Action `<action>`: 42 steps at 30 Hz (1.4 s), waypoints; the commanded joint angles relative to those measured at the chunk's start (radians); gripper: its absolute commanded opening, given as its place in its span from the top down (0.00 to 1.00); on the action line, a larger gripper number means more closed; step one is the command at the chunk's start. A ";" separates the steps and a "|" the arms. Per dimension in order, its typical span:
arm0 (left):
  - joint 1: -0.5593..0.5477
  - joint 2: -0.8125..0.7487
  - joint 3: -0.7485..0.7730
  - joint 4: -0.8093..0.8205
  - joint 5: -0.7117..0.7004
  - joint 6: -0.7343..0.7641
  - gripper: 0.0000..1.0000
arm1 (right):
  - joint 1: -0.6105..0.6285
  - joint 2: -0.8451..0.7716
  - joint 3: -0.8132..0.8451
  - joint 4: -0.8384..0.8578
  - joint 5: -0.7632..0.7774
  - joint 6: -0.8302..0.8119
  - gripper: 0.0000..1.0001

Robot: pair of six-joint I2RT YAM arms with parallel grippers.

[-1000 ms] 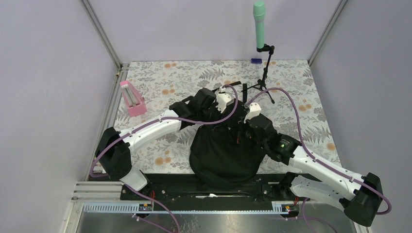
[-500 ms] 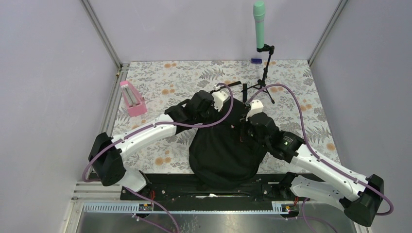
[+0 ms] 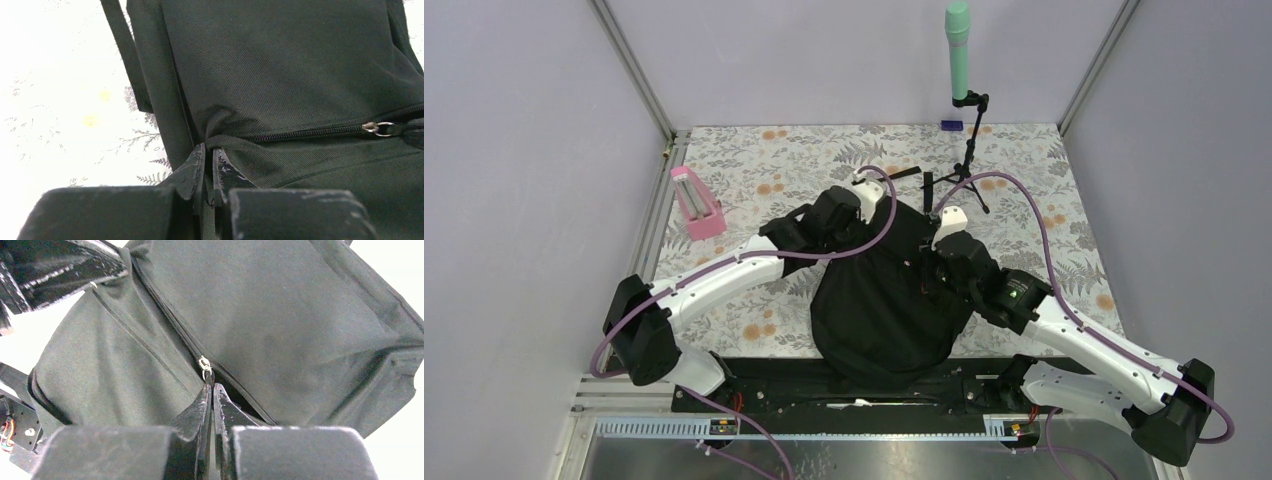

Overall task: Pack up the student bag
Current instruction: Zip the student bag at the center of the board.

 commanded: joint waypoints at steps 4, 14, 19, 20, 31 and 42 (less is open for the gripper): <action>0.117 -0.003 0.045 -0.017 -0.128 -0.060 1.00 | 0.000 -0.024 0.012 -0.074 0.049 -0.003 1.00; 0.193 0.005 0.039 -0.013 -0.171 -0.059 1.00 | 0.000 -0.011 0.002 -0.070 0.000 0.023 1.00; 0.234 0.011 0.036 -0.005 -0.173 -0.062 1.00 | 0.000 -0.001 -0.007 -0.047 -0.030 0.033 1.00; 0.238 0.013 0.037 -0.004 -0.176 -0.062 1.00 | 0.000 -0.002 -0.007 -0.048 -0.030 0.032 1.00; 0.274 0.049 0.053 0.015 -0.218 -0.056 1.00 | 0.000 0.015 0.029 -0.090 -0.035 -0.039 1.00; 0.320 0.186 0.231 0.024 -0.189 -0.097 1.00 | 0.000 0.061 0.143 -0.197 0.019 -0.100 1.00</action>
